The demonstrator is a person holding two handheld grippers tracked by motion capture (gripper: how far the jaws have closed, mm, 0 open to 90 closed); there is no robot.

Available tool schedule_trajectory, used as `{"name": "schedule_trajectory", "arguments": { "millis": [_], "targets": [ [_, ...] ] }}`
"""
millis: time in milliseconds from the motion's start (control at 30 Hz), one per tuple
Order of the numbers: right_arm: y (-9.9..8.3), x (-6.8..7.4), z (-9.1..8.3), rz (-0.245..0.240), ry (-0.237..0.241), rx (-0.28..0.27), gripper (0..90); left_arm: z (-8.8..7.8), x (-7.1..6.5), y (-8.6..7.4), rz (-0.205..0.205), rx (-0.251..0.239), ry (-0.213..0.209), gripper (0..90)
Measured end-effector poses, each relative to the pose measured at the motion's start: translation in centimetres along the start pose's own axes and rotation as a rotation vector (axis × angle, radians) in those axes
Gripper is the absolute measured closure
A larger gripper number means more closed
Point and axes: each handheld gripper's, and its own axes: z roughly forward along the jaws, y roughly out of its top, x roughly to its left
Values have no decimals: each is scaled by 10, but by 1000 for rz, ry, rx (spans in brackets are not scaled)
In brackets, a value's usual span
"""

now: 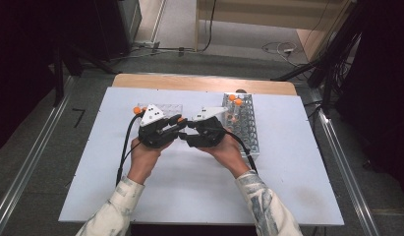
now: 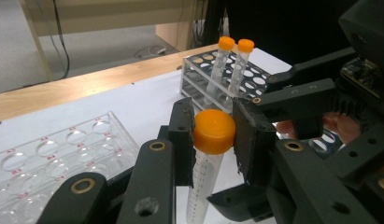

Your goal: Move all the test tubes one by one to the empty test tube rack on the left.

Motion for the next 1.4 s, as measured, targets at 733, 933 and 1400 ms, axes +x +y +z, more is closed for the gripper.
{"name": "schedule_trajectory", "arguments": {
  "millis": [733, 933, 1400],
  "targets": [
    [-8, -11, -26, 23, -22, -48, 366, -22, 44, 28, -15, -39, 169, 704],
    [-8, -12, -28, 23, -30, -49, 364, -25, 59, 31, -48, -49, 191, 704],
    [-10, -14, -27, 37, -32, -52, 315, -17, 74, 27, -51, -44, 236, 704]
  ]
}}
